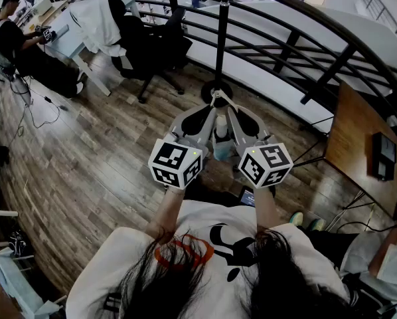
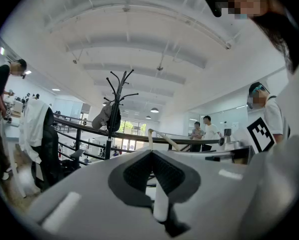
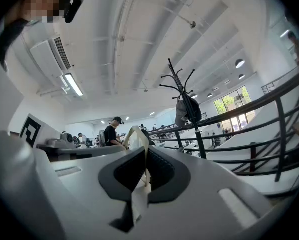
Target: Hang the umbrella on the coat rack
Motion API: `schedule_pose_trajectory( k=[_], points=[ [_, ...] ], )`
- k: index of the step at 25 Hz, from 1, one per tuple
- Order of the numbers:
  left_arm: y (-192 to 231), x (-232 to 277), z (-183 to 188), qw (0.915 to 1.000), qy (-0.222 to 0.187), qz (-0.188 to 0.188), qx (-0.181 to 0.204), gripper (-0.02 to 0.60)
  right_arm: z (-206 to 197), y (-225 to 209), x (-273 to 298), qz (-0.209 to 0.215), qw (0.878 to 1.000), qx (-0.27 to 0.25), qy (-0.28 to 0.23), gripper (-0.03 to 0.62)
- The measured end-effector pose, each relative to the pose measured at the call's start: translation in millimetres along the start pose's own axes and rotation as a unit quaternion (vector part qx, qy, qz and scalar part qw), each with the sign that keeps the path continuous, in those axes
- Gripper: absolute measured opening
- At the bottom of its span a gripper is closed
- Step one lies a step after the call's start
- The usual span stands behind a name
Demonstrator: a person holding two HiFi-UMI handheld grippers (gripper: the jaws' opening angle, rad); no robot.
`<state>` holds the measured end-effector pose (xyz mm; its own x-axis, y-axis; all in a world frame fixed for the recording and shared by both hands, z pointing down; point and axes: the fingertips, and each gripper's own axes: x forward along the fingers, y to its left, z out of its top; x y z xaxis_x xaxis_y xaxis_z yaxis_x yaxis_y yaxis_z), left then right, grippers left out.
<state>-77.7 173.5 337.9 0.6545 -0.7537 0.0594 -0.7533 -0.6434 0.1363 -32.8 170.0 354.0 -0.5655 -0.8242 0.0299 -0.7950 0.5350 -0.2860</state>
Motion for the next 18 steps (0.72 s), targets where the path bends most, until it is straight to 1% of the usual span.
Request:
schedule_pose_trajectory(
  k=[6,11,18],
  points=[
    [-6.5,3.8,-0.6,1.0,0.0,-0.002,-0.002,0.0,-0.3,-4.6,-3.4,0.007,1.0,0.011,0.0,0.021],
    [-15.0,7.3,-3.8,1.0,0.001,-0.002,0.0,0.0,-1.8,-8.7,-9.3,0.014,1.0,0.0,0.002,0.021],
    [-23.4,14.0,-8.2,0.9999,0.006,-0.006,-0.008,0.0,0.7,-19.1,-18.7,0.014,1.0,0.003,0.0,0.021]
  ],
)
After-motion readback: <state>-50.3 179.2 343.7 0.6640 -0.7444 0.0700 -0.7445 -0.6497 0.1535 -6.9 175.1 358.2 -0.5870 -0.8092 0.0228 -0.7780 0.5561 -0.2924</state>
